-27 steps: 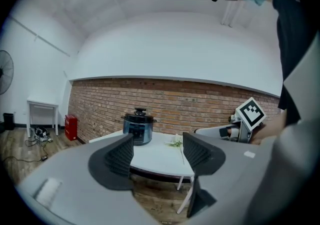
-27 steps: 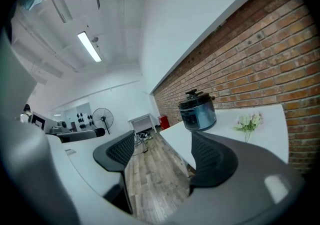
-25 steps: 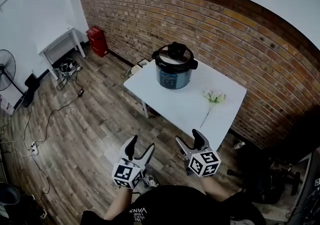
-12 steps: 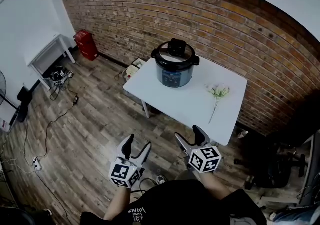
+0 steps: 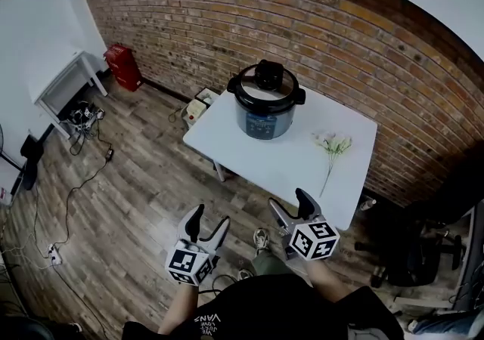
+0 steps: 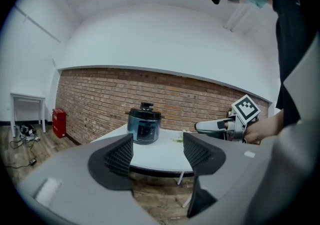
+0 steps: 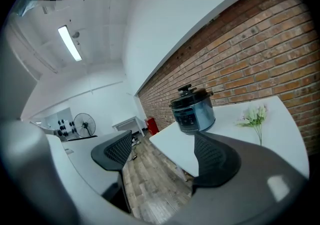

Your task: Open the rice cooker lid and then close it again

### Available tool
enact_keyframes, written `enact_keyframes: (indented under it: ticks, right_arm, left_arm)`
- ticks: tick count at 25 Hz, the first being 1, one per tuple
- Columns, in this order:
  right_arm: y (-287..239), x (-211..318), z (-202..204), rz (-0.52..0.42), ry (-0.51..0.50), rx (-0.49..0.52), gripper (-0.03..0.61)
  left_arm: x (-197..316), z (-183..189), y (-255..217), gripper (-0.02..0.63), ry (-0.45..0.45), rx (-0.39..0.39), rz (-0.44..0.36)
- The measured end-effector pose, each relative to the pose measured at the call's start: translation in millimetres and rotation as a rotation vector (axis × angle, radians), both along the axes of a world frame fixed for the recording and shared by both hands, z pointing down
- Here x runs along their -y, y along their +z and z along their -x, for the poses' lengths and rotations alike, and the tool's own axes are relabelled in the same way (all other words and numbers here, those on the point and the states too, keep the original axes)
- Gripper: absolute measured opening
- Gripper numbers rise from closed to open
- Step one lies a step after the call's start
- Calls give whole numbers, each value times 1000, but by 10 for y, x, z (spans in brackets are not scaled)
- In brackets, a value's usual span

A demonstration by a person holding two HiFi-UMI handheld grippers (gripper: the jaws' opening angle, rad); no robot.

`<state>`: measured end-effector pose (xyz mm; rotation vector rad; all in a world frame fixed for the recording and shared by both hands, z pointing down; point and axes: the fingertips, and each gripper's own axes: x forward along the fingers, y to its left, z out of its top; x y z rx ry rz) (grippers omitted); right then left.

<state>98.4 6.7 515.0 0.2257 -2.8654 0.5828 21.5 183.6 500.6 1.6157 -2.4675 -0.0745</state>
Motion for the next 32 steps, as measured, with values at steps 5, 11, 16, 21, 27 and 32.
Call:
enact_keyframes:
  ticks: [5, 11, 16, 21, 27, 32]
  right_arm:
    - [11, 324, 382, 14, -12, 1, 383]
    - [25, 759, 878, 4, -48, -8, 383]
    - [11, 1126, 1250, 2, -73, -15, 383]
    - [7, 1382, 1507, 12, -88, -13, 383]
    - [55, 1501, 1666, 35, -50, -24, 383]
    - [41, 1625, 1806, 27, 40, -26, 383]
  left_arm:
    - [323, 408, -20, 290, -5, 17, 10]
    - [872, 911, -76, 290, 4, 37, 7]
    - [1264, 1238, -79, 290, -1, 33, 9]
    - [1561, 1492, -107, 290, 2, 59, 30]
    - [1823, 1747, -121, 290, 62, 65, 29]
    - [2032, 2097, -118, 290, 136, 44, 15]
